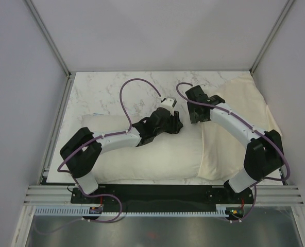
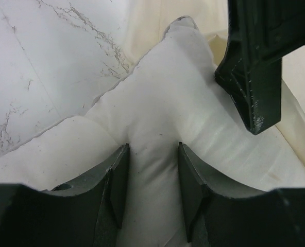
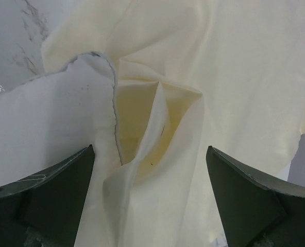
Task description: Put the pillow into the pillowcase
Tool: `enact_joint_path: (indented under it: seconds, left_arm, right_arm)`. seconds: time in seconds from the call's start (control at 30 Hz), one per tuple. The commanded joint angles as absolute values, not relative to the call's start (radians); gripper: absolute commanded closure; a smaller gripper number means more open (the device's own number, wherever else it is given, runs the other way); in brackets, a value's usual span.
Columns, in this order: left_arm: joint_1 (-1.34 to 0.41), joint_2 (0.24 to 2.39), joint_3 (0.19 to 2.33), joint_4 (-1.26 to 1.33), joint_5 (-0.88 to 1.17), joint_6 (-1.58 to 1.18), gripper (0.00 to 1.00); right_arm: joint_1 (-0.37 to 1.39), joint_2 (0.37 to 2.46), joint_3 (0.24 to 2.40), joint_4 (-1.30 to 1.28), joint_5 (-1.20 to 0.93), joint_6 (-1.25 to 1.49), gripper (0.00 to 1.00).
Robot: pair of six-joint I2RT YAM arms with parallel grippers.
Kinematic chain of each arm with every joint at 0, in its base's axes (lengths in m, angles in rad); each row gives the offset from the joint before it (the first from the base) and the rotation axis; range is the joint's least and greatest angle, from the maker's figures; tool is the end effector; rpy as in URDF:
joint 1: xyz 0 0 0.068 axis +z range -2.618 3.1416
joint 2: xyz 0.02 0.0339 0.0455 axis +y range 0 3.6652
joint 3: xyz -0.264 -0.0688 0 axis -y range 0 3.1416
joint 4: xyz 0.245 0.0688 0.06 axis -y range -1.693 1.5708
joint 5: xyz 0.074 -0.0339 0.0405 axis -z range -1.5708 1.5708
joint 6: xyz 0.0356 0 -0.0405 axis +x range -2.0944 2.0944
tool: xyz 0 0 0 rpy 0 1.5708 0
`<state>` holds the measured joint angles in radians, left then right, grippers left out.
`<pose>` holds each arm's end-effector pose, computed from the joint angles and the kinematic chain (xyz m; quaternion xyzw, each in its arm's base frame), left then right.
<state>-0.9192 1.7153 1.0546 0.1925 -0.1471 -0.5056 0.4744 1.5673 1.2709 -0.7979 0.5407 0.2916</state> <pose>0.2381 -0.3035 0.2225 0.1368 0.8393 -0.2941 0.4362 0.2920 0.1294 0.2704 -0.0227 0.9383 -0.1557 0.3079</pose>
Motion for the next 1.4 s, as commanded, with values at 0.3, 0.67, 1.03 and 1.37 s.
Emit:
enact_joint_path:
  seconds: [0.3,0.67,1.03,1.37]
  left_arm:
    - [-0.937,1.71,1.045,-0.055,-0.138,-0.46,0.51]
    - [-0.937,1.72,1.083,-0.083,-0.12,-0.451,0.52]
    - [-0.946,1.741,1.132,-0.072,-0.005,-0.378,0.51]
    - [-0.982,1.789,1.103,0.109,0.161,-0.339,0.52]
  right_arm:
    - [0.508,1.677,1.227,-1.057,0.704,0.396,0.02]
    - [0.476,1.73,1.187,-1.077,0.756,0.454,0.34]
    - [0.399,1.884,1.413,-0.82,0.718,0.411,1.0]
    - [0.296,1.946,1.575,-0.601,0.372,0.295,1.0]
